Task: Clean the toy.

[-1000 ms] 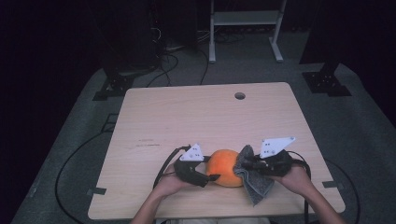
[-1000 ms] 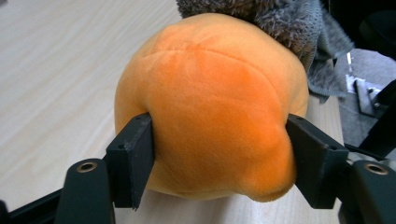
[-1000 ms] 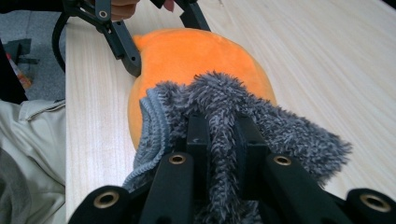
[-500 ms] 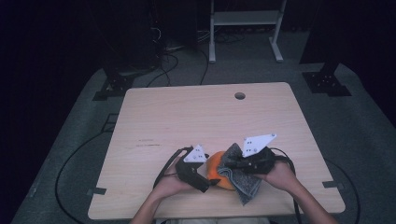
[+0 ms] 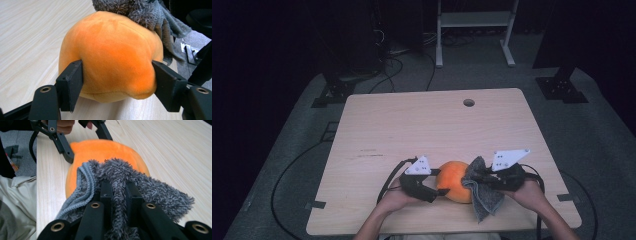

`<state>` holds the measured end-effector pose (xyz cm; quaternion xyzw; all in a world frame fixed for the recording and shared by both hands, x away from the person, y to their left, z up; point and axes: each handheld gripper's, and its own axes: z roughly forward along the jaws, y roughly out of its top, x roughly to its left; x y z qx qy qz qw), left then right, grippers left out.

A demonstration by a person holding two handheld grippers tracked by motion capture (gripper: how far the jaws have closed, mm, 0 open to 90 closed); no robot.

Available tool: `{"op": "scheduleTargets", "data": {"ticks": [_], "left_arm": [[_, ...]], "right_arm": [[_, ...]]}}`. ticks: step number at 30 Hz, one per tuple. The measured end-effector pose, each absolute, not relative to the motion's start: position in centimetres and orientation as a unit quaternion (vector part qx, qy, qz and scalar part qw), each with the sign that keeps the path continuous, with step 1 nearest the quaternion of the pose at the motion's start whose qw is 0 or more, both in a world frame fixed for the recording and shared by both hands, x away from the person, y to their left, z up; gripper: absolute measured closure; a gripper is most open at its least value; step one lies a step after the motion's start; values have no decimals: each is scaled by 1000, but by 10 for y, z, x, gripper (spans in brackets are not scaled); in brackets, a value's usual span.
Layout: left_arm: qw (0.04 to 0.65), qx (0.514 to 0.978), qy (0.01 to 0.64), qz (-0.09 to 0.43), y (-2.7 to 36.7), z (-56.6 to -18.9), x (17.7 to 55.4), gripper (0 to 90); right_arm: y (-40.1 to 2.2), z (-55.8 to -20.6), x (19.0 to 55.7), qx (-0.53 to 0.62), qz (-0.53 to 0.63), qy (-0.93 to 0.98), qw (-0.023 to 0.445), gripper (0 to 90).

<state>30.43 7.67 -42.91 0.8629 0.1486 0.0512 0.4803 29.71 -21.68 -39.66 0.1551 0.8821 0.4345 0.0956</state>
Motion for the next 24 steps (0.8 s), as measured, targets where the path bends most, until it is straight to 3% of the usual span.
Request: {"op": "scheduleTargets", "data": {"ticks": [10, 16, 20, 24], "left_arm": [[459, 877, 96, 107, 70, -425, 291, 292], [448, 882, 124, 79, 81, -432, 297, 301], [466, 873, 131, 62, 78, -428, 299, 161], [456, 878, 127, 65, 75, -431, 298, 214]], "right_arm": [[-174, -369, 292, 101, 435, 888, 109, 788], [-174, -380, 299, 117, 428, 891, 97, 788], [-174, -390, 293, 123, 446, 882, 84, 787], [-180, -392, 288, 120, 447, 881, 95, 786]]}}
